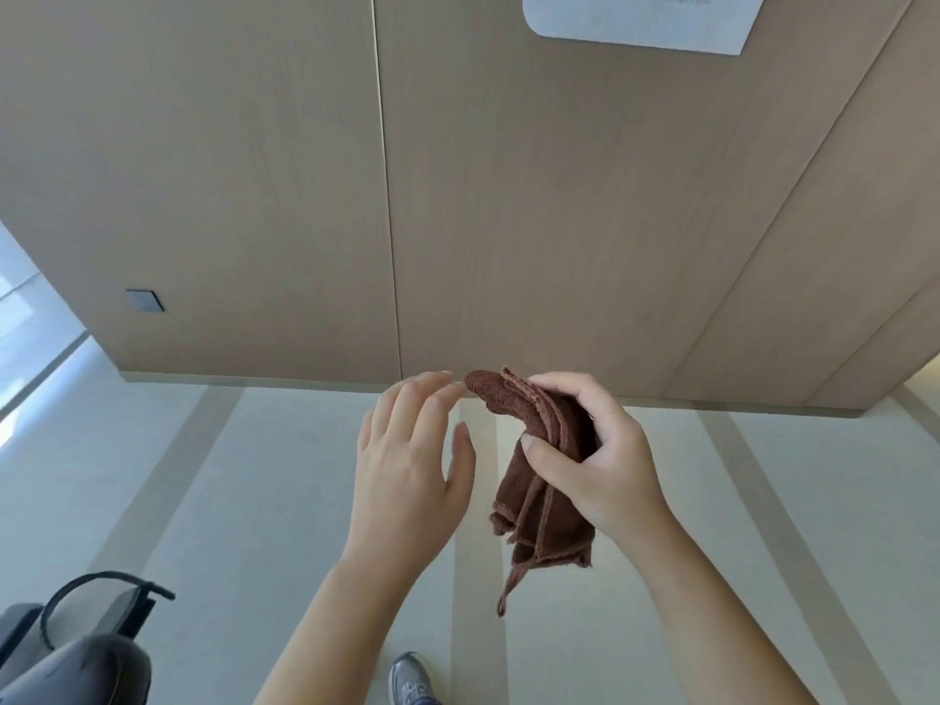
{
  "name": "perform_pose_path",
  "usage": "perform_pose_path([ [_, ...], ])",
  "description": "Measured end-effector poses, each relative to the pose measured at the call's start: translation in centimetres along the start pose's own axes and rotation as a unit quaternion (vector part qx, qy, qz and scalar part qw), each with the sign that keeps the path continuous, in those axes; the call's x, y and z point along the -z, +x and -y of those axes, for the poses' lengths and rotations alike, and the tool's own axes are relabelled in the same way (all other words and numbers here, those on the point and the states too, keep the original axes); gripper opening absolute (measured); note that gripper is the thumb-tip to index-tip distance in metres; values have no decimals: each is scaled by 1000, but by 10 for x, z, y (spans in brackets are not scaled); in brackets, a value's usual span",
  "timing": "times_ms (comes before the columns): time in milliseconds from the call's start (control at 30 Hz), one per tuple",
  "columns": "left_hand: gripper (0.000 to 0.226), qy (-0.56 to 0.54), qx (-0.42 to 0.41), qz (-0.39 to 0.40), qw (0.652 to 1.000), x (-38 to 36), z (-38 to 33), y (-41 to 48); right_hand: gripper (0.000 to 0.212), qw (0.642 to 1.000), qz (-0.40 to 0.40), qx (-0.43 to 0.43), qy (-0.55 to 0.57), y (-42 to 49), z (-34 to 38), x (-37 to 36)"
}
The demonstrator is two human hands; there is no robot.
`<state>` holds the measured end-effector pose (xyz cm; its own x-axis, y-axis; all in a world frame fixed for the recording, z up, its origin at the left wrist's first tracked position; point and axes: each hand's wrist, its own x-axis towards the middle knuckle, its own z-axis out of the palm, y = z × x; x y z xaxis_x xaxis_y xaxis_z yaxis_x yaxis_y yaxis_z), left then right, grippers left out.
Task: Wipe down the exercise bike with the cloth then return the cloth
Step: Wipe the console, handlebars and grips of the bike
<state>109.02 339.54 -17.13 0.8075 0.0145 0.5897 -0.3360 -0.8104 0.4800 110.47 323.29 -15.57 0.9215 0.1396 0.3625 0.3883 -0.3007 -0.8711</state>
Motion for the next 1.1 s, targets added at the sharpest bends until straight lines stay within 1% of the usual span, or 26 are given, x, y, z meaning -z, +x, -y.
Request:
perform_pose_path([
  [133,35,13,37,-21,999,-10,56,61,42,999,42,7,1,90,-15,-39],
  [267,34,31,57,-64,996,-12,108,117,42,996,81,37,7,171,-22,-80],
  [333,32,42,74,-84,993,-12,130,138,42,993,103,51,7,202,-27,-98],
  [467,29,73,117,-91,986,-12,165,167,42,989,134,62,24,250,-40,-129],
  [633,34,130,133,-106,977,-9,213,202,42,979,170,91,63,318,-54,-178],
  [767,32,176,163,-127,963,-14,253,240,42,968,208,117,83,380,-64,-215],
  [833,28,196,179,-143,954,-12,271,265,41,960,226,149,76,413,-62,-231],
  [967,27,238,203,-170,934,-5,304,306,40,939,265,203,82,476,-53,-264],
  [1100,35,285,250,-204,903,20,332,312,40,914,314,228,116,514,-41,-314],
])
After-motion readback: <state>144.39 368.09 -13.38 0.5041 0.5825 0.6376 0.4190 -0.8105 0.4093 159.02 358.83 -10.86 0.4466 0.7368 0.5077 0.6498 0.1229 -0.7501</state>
